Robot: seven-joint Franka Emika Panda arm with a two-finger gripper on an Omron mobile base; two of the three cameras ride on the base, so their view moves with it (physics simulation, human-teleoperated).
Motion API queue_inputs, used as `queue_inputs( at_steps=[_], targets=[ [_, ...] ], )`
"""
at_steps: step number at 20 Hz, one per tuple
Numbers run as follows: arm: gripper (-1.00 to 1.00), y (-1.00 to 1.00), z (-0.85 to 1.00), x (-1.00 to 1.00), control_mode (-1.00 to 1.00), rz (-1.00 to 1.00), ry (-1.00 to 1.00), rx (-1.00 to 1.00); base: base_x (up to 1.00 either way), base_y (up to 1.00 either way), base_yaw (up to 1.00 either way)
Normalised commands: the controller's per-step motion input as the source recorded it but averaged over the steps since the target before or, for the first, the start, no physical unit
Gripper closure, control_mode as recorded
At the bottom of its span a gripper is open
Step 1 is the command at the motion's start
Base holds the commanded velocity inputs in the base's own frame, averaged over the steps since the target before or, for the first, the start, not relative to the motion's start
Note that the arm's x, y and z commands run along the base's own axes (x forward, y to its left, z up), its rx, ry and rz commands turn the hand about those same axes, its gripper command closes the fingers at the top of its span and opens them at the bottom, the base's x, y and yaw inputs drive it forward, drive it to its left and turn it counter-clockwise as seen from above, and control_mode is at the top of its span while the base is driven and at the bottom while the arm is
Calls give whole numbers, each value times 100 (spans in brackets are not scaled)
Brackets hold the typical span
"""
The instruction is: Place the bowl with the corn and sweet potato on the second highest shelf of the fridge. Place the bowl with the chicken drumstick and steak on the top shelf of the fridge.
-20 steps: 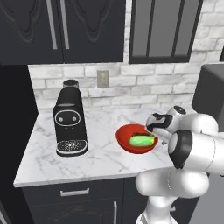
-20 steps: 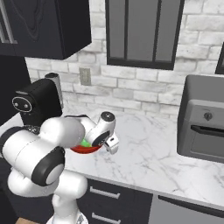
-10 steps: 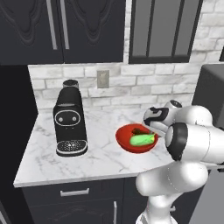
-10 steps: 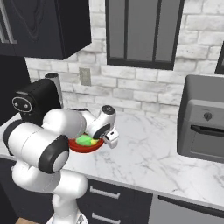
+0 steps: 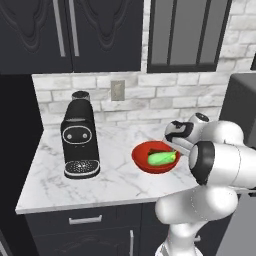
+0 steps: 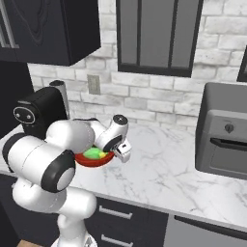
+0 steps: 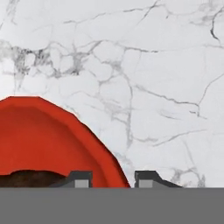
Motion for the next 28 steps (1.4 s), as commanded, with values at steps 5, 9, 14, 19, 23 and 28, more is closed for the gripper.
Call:
queue_inputs(
  at_steps=[5,9,14,19,23,28],
  targets=[
    [100,5,30,-36,-100,-3,-12,0,0,0,0],
    [100,0,49,-49,-100,-10,-13,0,0,0,0],
    [100,1,72,-63,-100,-11,-17,5,0,0,0],
    [100,3,89,-76,-100,-11,-16,10,0,0,0],
    [100,0,88,-92,-100,-7,-15,12,0,0,0],
    [100,7,57,-95,-100,0,-7,9,0,0,0]
  ],
)
